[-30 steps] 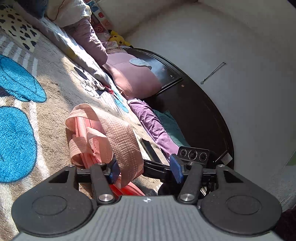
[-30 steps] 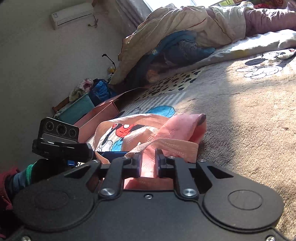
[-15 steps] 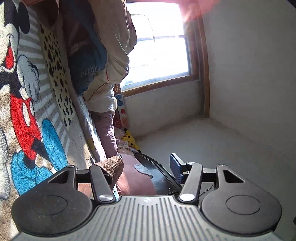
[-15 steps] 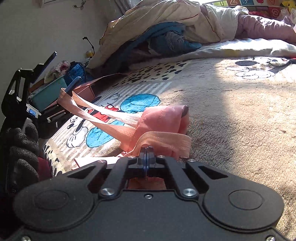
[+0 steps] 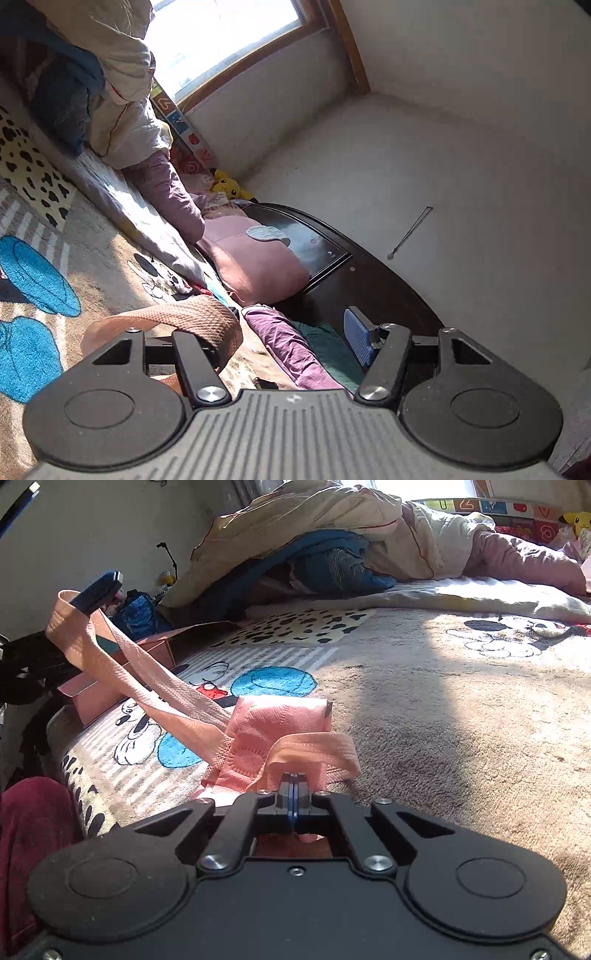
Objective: Fold shopping bag
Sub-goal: 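Lay the bag flat on the bed and spread the handles with both grippers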
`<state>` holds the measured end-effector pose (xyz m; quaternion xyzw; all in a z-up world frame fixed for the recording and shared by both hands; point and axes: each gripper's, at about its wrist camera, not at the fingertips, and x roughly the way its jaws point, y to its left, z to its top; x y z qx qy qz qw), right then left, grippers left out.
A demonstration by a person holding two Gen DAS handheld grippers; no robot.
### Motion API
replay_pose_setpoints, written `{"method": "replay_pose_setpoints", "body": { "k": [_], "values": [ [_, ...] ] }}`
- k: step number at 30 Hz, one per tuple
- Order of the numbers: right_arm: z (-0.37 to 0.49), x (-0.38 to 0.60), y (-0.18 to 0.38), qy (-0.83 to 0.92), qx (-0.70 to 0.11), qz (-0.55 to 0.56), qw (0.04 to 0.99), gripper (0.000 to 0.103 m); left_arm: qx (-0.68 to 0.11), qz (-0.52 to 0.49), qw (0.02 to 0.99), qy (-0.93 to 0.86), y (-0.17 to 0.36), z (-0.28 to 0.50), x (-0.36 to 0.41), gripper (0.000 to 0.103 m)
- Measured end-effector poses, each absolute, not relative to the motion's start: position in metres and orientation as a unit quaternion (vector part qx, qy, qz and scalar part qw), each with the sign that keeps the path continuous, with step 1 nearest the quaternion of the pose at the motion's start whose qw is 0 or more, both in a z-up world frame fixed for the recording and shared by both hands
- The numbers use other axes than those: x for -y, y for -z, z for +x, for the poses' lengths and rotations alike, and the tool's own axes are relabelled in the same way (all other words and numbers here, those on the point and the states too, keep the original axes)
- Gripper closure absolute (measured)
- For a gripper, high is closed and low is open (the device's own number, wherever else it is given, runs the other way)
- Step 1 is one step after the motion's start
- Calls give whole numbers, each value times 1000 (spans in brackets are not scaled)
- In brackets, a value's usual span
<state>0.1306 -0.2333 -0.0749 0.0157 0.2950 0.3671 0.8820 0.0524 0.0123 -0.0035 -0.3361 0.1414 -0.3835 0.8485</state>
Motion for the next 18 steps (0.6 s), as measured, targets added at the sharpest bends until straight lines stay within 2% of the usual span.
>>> {"method": "replay_pose_setpoints", "body": {
  "k": [3,5,7,10,15,18],
  "values": [
    [130,234,75,-366,-293,14,883,103,-228,-219,861,398,2,47,7,41],
    [130,234,75,-366,-292,16,883,103,-257,-112,874,396,1,31,16,40],
    [130,233,75,-368,-292,16,883,103,-289,-83,868,396,5,23,9,36],
    [129,232,75,-371,-291,16,882,103,-298,-10,877,376,5,6,-4,36],
    [127,230,75,-375,-290,16,880,103,-274,6,897,348,0,-3,-28,36],
    [126,228,76,-377,-290,16,879,103,-248,-49,918,305,4,-2,-45,24]
  ]
}}
